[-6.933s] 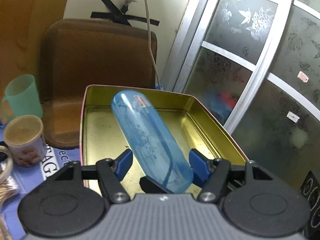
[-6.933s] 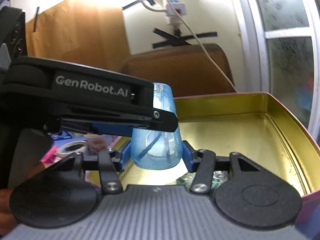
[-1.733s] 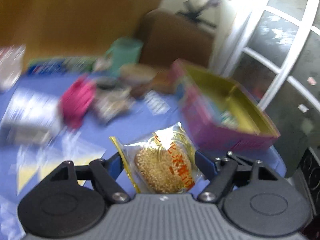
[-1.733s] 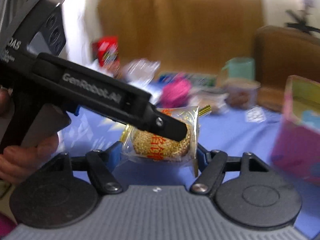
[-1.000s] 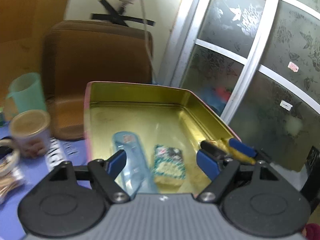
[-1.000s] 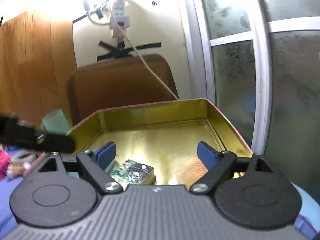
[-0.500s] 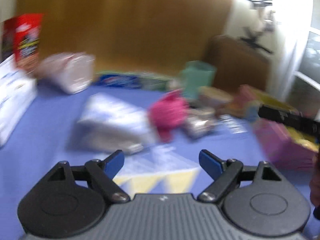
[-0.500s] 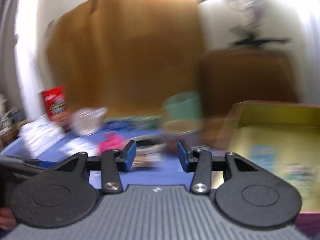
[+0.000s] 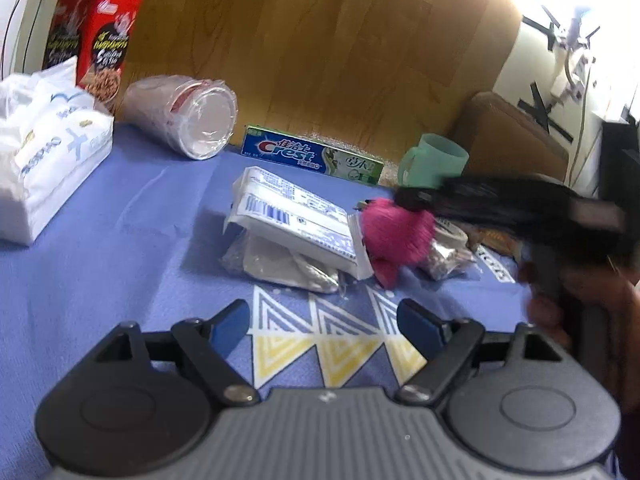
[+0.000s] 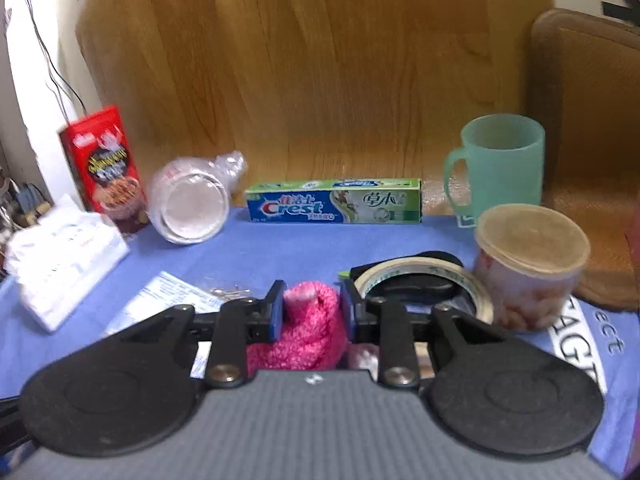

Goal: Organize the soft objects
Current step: 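Grasp the pink knitted item with the right gripper and lift it, then hold the pink item in the right gripper while the left gripper grasps it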

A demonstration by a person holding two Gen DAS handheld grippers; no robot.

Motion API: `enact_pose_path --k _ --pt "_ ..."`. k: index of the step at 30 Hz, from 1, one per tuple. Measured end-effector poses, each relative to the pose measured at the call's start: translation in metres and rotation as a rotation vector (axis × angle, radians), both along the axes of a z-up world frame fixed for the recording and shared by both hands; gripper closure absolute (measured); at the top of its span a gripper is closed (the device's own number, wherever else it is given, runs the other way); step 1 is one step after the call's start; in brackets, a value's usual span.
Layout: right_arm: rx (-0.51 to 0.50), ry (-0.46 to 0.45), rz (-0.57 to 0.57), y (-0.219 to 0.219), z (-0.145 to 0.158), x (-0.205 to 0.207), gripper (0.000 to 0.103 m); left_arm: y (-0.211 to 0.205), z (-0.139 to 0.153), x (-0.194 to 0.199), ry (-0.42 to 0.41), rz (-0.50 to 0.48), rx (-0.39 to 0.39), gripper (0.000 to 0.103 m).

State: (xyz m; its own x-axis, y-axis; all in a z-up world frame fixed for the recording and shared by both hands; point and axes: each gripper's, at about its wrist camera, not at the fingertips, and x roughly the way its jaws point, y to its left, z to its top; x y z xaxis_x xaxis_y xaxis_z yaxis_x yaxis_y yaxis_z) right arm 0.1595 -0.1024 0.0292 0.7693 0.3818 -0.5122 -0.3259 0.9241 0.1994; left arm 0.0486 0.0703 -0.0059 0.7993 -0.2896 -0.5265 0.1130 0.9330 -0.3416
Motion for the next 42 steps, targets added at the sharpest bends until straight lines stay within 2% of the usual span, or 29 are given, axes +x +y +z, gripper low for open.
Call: enact_pose_path --k 5,8,12,15,17,18,19,21,22,24,26,27,28,29,30,31,32,35,39,42 --pt "0.041 -0.03 0.015 -0.033 0.006 -0.061 0.073 0.002 0.0 -0.001 -0.002 -0.027 -0.038 0.019" --pt "0.113 -0.016 -0.01 -0.06 0.001 -0.098 0.076 0.0 0.0 -0.002 0.014 -0.1 -0.094 0.017" --pt "0.227 0.02 -0.06 -0.099 -0.013 -0.142 0.076 -0.016 0.002 -0.004 0.065 -0.242 -0.241 0.016" --pt "0.225 0.035 -0.077 -0.108 -0.022 -0.154 0.073 -0.042 0.007 -0.004 0.068 -0.324 -0.225 0.016" --pt "0.204 0.029 -0.066 -0.107 -0.026 -0.158 0.069 -0.06 0.01 0.0 0.079 -0.353 -0.195 0.016" --pt "0.193 0.019 -0.055 -0.106 -0.026 -0.159 0.061 -0.066 0.009 0.002 0.085 -0.358 -0.185 0.016" --pt "0.18 0.01 -0.044 -0.103 -0.025 -0.159 0.049 -0.072 0.01 0.005 0.093 -0.358 -0.176 0.016" --pt "0.135 -0.017 -0.029 -0.096 -0.022 -0.158 0.034 -0.078 0.012 0.012 0.1 -0.351 -0.168 0.016" --pt "0.108 -0.03 -0.027 -0.093 -0.021 -0.156 0.03 -0.08 0.013 0.016 0.102 -0.346 -0.167 0.014" --pt "0.048 -0.047 -0.02 -0.089 -0.019 -0.149 0.028 -0.08 0.017 0.024 0.106 -0.333 -0.171 0.014" --pt "0.012 -0.056 -0.018 -0.086 -0.018 -0.138 0.028 -0.084 0.02 0.033 0.113 -0.328 -0.175 0.016" --pt "-0.003 -0.056 -0.011 -0.083 -0.018 -0.13 0.028 -0.087 0.02 0.038 0.117 -0.33 -0.172 0.022" --pt "-0.017 -0.05 -0.006 -0.083 -0.02 -0.125 0.028 -0.092 0.02 0.043 0.125 -0.341 -0.168 0.036" --pt "-0.028 -0.039 -0.001 -0.08 -0.022 -0.118 0.028 -0.096 0.017 0.046 0.14 -0.36 -0.164 0.045" --pt "-0.033 -0.025 0.019 -0.077 -0.024 -0.111 0.033 -0.101 0.013 0.049 0.165 -0.381 -0.159 0.053" --pt "-0.039 -0.01 0.038 -0.075 -0.027 -0.108 0.048 -0.104 0.01 0.048 0.167 -0.376 -0.152 0.052" --pt "-0.043 0.003 0.048 -0.073 -0.029 -0.106 0.048 -0.106 0.011 0.045 0.153 -0.372 -0.147 0.052" --pt "-0.051 -0.048 0.028 -0.076 -0.025 -0.119 0.05 -0.115 0.024 0.037 0.119 -0.418 -0.15 0.053" --pt "-0.068 -0.199 -0.057 -0.096 -0.005 -0.148 0.05 -0.147 0.058 0.034 0.016 -0.522 -0.149 0.053" --pt "-0.085 -0.317 -0.172 -0.121 0.011 -0.163 0.05 -0.192 0.082 0.037 -0.058 -0.602 -0.112 0.05"
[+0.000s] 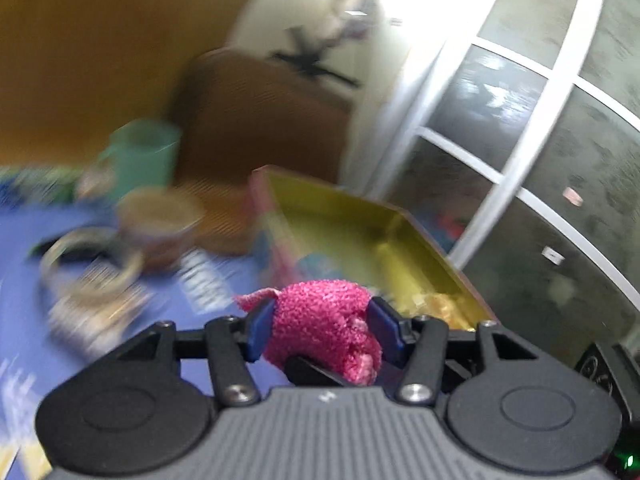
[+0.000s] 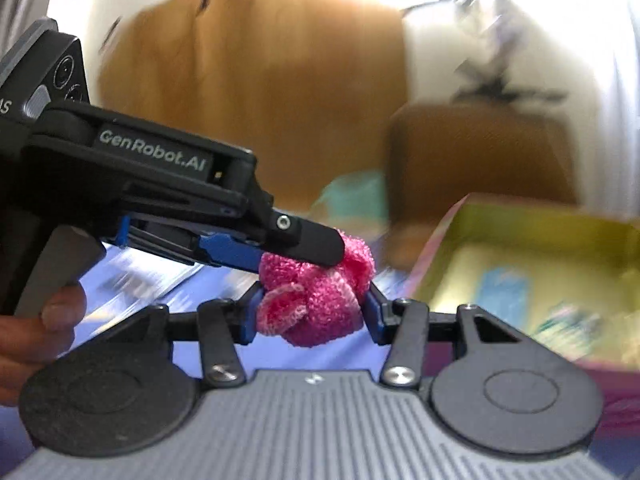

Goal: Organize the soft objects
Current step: 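Hold the pink item in the right gripper while the left gripper grasps it, then carry the pink item with the left gripper into the tin and release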

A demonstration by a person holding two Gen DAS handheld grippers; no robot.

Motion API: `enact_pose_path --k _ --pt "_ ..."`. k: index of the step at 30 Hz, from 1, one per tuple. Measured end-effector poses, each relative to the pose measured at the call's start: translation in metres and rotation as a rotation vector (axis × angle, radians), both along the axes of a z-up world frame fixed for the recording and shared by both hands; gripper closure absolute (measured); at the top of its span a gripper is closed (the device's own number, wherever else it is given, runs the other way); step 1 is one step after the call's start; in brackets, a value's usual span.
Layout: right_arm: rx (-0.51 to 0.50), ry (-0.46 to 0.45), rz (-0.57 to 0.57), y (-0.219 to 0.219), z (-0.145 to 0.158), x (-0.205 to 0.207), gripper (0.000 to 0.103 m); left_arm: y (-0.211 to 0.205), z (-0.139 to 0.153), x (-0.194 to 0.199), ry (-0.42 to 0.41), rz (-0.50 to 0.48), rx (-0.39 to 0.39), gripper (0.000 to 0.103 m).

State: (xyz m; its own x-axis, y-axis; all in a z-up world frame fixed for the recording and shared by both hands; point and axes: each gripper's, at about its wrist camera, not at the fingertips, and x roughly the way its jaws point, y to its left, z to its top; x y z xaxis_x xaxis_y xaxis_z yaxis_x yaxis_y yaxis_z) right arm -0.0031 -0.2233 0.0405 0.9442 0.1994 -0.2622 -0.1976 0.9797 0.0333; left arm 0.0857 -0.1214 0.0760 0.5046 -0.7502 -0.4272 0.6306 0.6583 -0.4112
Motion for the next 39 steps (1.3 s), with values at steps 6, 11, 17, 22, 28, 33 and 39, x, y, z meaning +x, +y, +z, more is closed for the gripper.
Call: enact_pose_path --k 6,11,17,22,28,33,39 --pt "-0.023 -0.052 -0.213 -0.059 0.007 -0.006 0.049 -0.091 0.004 0.016 -0.027 -0.095 0.067 0.045" --pt "-0.042 -0.016 -0.423 -0.102 -0.003 -0.007 0.036 -0.121 -0.013 0.013 0.0 -0.097 0.102 0.039" --pt "-0.003 -0.057 -0.511 -0.122 -0.008 -0.02 0.018 -0.095 -0.01 0.006 0.005 -0.059 0.073 0.032" --pt "0.028 -0.091 -0.473 -0.103 -0.004 -0.019 0.019 -0.038 0.002 -0.007 -0.056 0.025 0.02 0.031" --pt "0.002 -0.112 -0.271 -0.052 0.01 -0.011 0.04 0.065 -0.02 -0.019 -0.082 0.259 0.088 0.029" --pt "0.005 0.018 -0.006 0.007 0.011 0.028 0.072 0.133 -0.053 -0.019 -0.06 0.481 0.214 0.029" --pt "-0.091 0.15 0.167 0.087 0.004 0.107 0.074 0.169 -0.068 -0.014 -0.01 0.557 0.109 0.031"
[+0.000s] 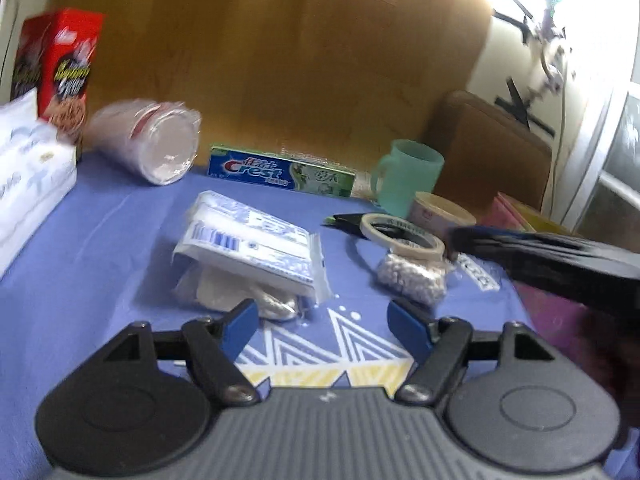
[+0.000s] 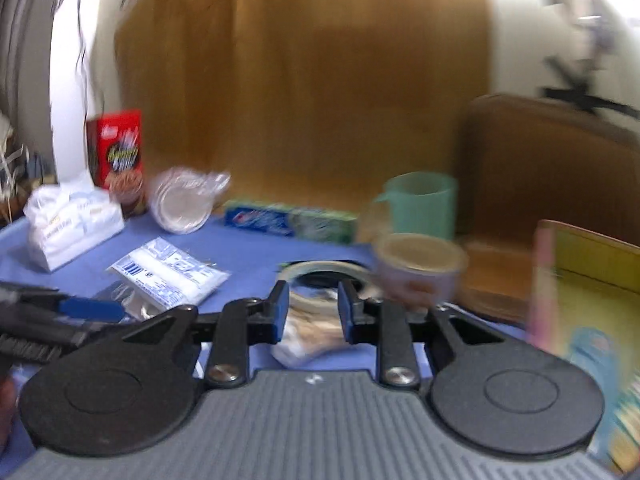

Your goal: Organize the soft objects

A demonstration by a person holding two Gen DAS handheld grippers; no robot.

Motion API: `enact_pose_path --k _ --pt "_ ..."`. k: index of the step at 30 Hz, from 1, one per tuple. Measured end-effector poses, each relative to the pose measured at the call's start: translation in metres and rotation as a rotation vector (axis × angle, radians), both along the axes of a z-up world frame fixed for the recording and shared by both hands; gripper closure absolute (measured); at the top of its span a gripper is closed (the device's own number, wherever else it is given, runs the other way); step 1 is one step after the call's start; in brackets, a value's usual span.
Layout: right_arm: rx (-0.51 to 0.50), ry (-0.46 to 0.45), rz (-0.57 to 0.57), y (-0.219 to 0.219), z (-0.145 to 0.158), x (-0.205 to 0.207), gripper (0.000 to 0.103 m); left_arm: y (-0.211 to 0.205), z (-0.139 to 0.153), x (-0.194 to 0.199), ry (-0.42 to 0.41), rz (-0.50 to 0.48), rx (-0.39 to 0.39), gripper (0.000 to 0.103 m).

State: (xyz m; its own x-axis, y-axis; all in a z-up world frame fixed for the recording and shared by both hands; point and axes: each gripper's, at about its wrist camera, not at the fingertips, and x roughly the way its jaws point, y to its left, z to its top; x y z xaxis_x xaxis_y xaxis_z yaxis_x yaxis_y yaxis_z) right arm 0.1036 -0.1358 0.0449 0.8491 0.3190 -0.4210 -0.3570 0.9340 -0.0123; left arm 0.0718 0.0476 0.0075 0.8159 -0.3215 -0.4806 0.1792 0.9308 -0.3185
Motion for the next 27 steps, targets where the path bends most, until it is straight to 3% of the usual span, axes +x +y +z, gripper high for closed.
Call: enact_pose_path --k 6,9,12,15,21,23,25,27 --pt "-0.131 0.134 0.025 0.046 -0.021 0.06 0.074 0.025 -0.002 -0.004 -0.021 0.02 -0.12 0.031" --pt "-0.186 0.153 0.048 0.054 -0.028 0.062 0.086 0.034 -0.005 0.0 -0.006 0.023 -0.171 0.031" --pt "-0.147 0.102 0.062 0.045 -0.014 0.036 0.09 0.038 -0.006 0.001 0.001 0.015 -0.2 0.031" --pt "-0.151 0.038 0.129 0.035 -0.002 -0.018 0.09 0.034 -0.007 0.0 0.028 -0.039 -0.213 0.031" --pt "-0.2 0.035 0.259 0.018 -0.019 -0.112 0.089 0.009 -0.004 -0.006 0.094 -0.192 -0.219 0.03" --pt "-0.177 0.048 0.254 0.01 -0.028 -0.13 0.082 -0.006 -0.001 -0.013 0.107 -0.229 -0.18 0.03" --pt "-0.114 0.047 0.217 -0.003 -0.029 -0.142 0.057 -0.023 0.002 -0.02 0.126 -0.253 -0.114 0.03" --pt "-0.036 0.035 0.177 -0.017 -0.028 -0.148 0.049 -0.034 0.004 -0.025 0.143 -0.279 -0.081 0.033"
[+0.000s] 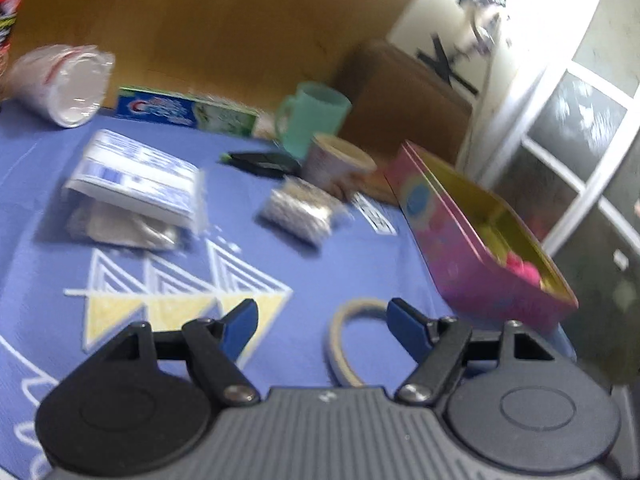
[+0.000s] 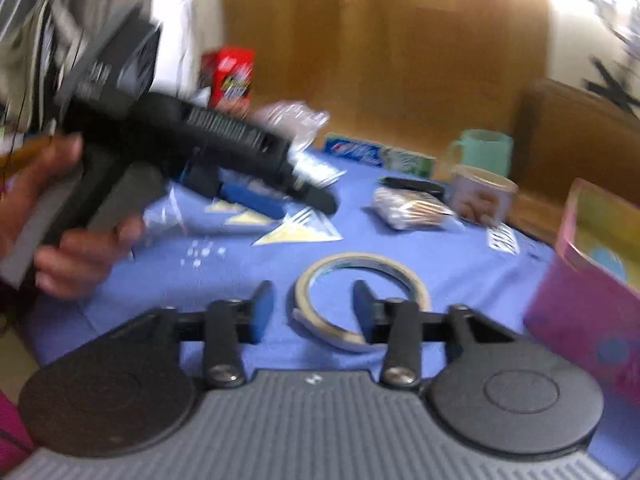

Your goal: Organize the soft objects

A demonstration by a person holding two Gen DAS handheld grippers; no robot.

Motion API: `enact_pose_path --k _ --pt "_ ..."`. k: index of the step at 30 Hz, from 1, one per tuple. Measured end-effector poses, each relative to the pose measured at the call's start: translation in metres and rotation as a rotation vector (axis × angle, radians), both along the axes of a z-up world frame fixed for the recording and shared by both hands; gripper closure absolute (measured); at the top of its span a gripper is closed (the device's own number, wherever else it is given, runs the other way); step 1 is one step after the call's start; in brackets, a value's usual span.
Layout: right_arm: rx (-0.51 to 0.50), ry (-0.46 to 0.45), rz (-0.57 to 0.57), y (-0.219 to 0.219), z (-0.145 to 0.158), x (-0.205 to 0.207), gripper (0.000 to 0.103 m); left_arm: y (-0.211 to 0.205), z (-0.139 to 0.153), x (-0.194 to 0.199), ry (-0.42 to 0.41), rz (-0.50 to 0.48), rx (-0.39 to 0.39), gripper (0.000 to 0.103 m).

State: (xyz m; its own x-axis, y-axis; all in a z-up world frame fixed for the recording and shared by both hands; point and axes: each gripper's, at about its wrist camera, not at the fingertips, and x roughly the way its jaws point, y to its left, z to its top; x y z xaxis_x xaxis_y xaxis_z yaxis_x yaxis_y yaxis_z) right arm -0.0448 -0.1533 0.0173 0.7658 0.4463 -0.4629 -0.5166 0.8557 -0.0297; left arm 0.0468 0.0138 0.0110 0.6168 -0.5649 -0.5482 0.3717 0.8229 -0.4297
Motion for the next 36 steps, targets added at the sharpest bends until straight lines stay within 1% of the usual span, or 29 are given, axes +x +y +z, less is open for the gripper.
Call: enact_pose_path --k 1,2,3,4,6,8,9,10,13,15,18,21,24,26,30,31,34,36 --pt "0.017 -0.008 -0.027 -0.006 0.001 -0.001 0.039 -0.006 0.001 -0.002 0.009 -0.019 0.008 0.033" --pt "0.02 -0.017 -0.054 -0.009 0.001 -0.002 0.032 -0.011 0.001 -0.004 0.017 -0.03 0.02 0.033" --pt "0.018 -0.024 -0.077 -0.012 0.001 0.001 0.021 -0.018 0.001 -0.004 0.024 -0.038 0.041 0.033" --pt "0.015 -0.021 -0.09 -0.014 0.0 0.005 0.021 -0.025 0.0 -0.004 0.031 -0.041 0.07 0.034" --pt "0.019 0.004 -0.078 -0.014 -0.002 0.014 0.02 -0.036 -0.004 -0.002 0.047 -0.036 0.122 0.037" --pt "0.0 0.043 -0.073 -0.008 -0.009 0.021 0.019 -0.044 -0.004 -0.005 0.033 -0.038 0.145 0.041" --pt "-0.024 0.063 -0.065 -0.004 -0.012 0.027 0.017 -0.046 -0.004 -0.006 0.035 -0.052 0.149 0.053" --pt "-0.043 0.087 -0.064 0.0 -0.016 0.031 0.016 -0.049 -0.005 -0.008 0.037 -0.055 0.151 0.053" --pt "0.002 0.121 -0.088 -0.003 -0.016 0.034 0.02 -0.049 -0.002 -0.006 0.049 -0.045 0.15 0.053" --pt "0.018 0.098 -0.094 -0.005 -0.014 0.03 0.021 -0.049 0.006 -0.003 0.058 -0.047 0.118 0.053" --pt "0.021 0.003 -0.134 -0.008 -0.006 0.015 0.022 -0.059 0.026 -0.001 0.001 -0.078 0.097 0.053" --pt "0.02 -0.112 -0.202 -0.021 0.009 0.007 0.022 -0.086 0.054 0.002 -0.09 -0.133 0.093 0.053" --pt "0.022 -0.205 -0.296 -0.043 0.024 0.004 0.022 -0.123 0.077 0.011 -0.161 -0.204 0.084 0.053" --pt "0.025 -0.241 -0.365 -0.061 0.029 0.005 0.022 -0.151 0.085 0.018 -0.196 -0.251 0.086 0.053" --pt "0.072 -0.223 -0.493 -0.105 0.031 0.019 0.022 -0.206 0.086 0.036 -0.216 -0.323 0.102 0.053" --pt "0.083 -0.21 -0.523 -0.118 0.03 0.023 0.022 -0.219 0.084 0.041 -0.214 -0.334 0.107 0.05" --pt "0.097 -0.171 -0.616 -0.151 0.029 0.043 0.021 -0.247 0.079 0.051 -0.23 -0.322 0.158 0.043" --pt "0.078 -0.147 -0.693 -0.171 0.028 0.059 0.02 -0.25 0.075 0.051 -0.233 -0.295 0.183 0.042"
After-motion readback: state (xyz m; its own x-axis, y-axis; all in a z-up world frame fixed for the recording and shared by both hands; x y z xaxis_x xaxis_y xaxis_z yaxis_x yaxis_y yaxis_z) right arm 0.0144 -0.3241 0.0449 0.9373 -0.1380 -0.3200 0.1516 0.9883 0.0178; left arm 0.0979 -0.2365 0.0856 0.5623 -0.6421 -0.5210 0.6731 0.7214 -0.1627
